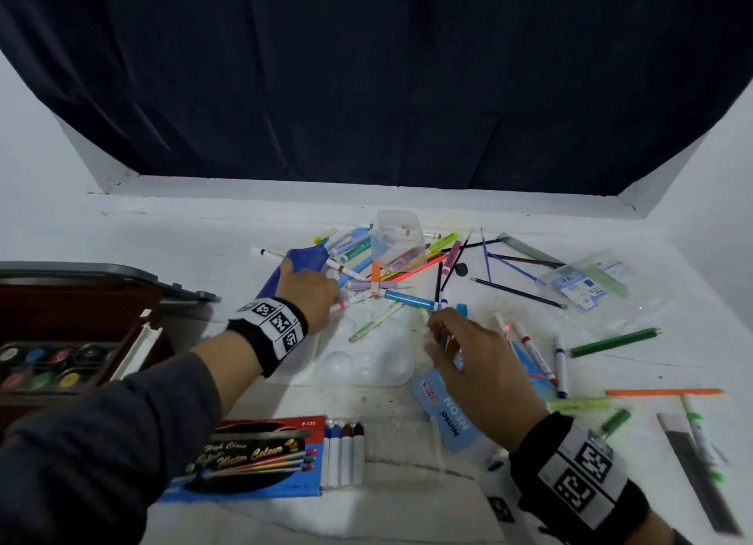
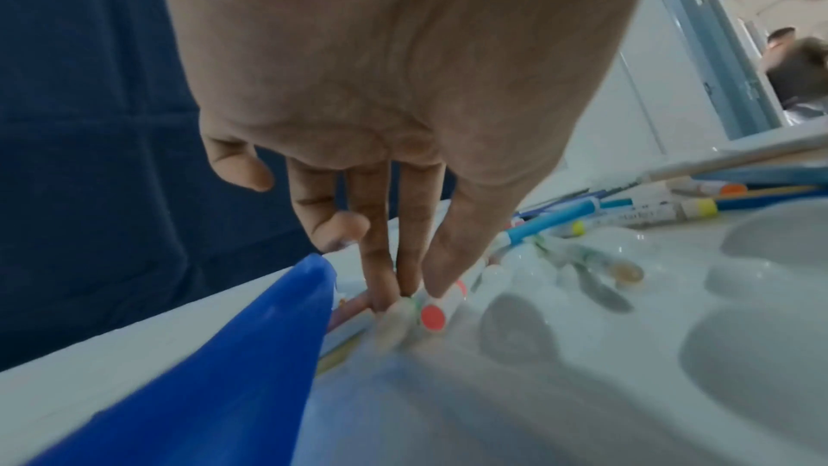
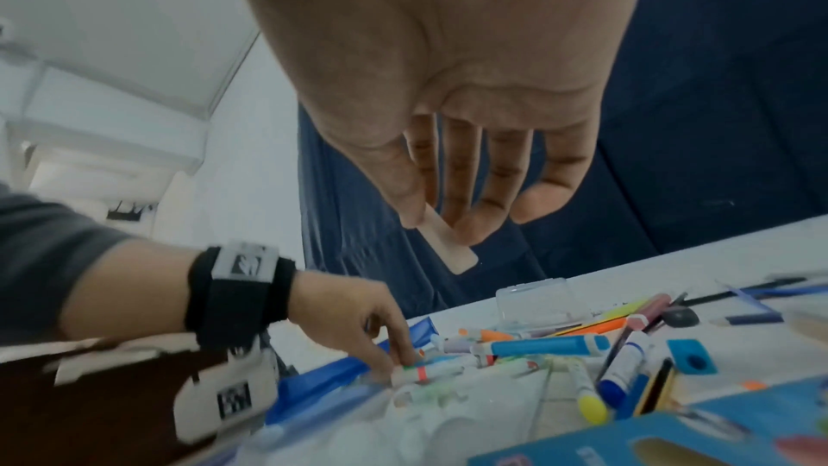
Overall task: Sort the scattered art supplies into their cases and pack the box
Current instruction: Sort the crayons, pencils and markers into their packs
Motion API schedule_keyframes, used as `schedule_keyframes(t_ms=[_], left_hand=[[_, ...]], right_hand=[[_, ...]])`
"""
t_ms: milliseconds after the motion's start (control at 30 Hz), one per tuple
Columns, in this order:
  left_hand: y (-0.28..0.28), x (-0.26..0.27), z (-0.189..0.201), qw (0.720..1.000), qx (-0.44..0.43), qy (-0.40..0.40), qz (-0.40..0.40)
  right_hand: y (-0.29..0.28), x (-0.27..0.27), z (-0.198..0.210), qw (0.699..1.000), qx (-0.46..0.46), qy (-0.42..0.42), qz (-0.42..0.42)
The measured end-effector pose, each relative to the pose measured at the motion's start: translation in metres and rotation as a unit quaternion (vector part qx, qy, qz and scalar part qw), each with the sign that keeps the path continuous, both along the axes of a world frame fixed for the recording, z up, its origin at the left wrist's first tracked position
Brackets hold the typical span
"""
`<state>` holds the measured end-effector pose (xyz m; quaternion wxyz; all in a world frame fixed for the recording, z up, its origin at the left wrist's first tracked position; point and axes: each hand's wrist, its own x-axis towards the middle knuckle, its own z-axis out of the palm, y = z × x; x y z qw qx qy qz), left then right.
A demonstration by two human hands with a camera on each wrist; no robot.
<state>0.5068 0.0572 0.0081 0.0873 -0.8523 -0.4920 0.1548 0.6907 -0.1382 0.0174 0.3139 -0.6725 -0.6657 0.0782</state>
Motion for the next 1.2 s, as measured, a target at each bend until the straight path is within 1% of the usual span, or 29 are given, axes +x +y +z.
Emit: schedule_keyframes(t_ms=[100,200,333,467,533,567,600,700,767,800,833,867,933,1033,1133,1200], left_hand=[[0.007,0.001,-0.007,1.0,-0.007,-0.009,-0.003],[0.014,-0.002,-0.013,0.998,-0.049,-0.039,0.003],[0.018,-0.006,-0.015,0.993,-0.076,-0.094,-0.01],[0.017,-0.016,-0.009,0.983,-0.084,-0.164,-0.022],[0.009,-0.025,0.0,0.972,-0.087,-0.219,-0.021],[0.002,-0.029,0.006,0.959,-0.088,-0.269,-0.021],[-0.007,-0.034,0.012,0.94,-0.085,-0.329,-0.022],[-0.048,-0.047,0.028,0.866,-0.1,-0.49,0.005],[-0.078,-0.054,0.028,0.821,-0.139,-0.553,0.029],[-0.093,-0.057,0.024,0.803,-0.16,-0.573,0.042],[-0.107,-0.059,0.018,0.791,-0.179,-0.583,0.057],[-0.121,-0.06,0.011,0.789,-0.195,-0.579,0.069],[-0.142,-0.061,-0.005,0.805,-0.217,-0.547,0.079],[-0.157,-0.062,-0.025,0.826,-0.238,-0.507,0.057],[-0.162,-0.061,-0.029,0.853,-0.237,-0.463,0.036],[-0.163,-0.059,-0.028,0.861,-0.236,-0.45,0.038]], right_hand=[[-0.009,-0.006,0.004,0.995,0.011,0.093,-0.025],[-0.014,-0.01,0.005,0.984,0.008,0.171,-0.045],[-0.015,-0.011,0.001,0.977,0.002,0.206,-0.057],[-0.015,-0.01,0.005,0.971,0.001,0.232,-0.051],[-0.015,-0.011,0.008,0.969,-0.003,0.243,-0.042],[-0.015,-0.013,0.008,0.968,-0.007,0.249,-0.035],[-0.015,-0.014,0.008,0.967,-0.01,0.255,-0.027],[-0.015,-0.02,0.001,0.965,-0.032,0.26,-0.009],[-0.016,-0.025,-0.008,0.959,-0.069,0.274,0.001],[-0.017,-0.028,-0.012,0.955,-0.092,0.282,0.006],[-0.018,-0.031,-0.016,0.951,-0.118,0.286,0.01],[-0.019,-0.033,-0.019,0.947,-0.141,0.287,0.015],[-0.021,-0.038,-0.026,0.94,-0.175,0.291,0.026],[-0.021,-0.043,-0.035,0.928,-0.21,0.308,0.033],[-0.021,-0.048,-0.042,0.909,-0.249,0.33,0.041],[-0.022,-0.05,-0.046,0.906,-0.263,0.329,0.052]])
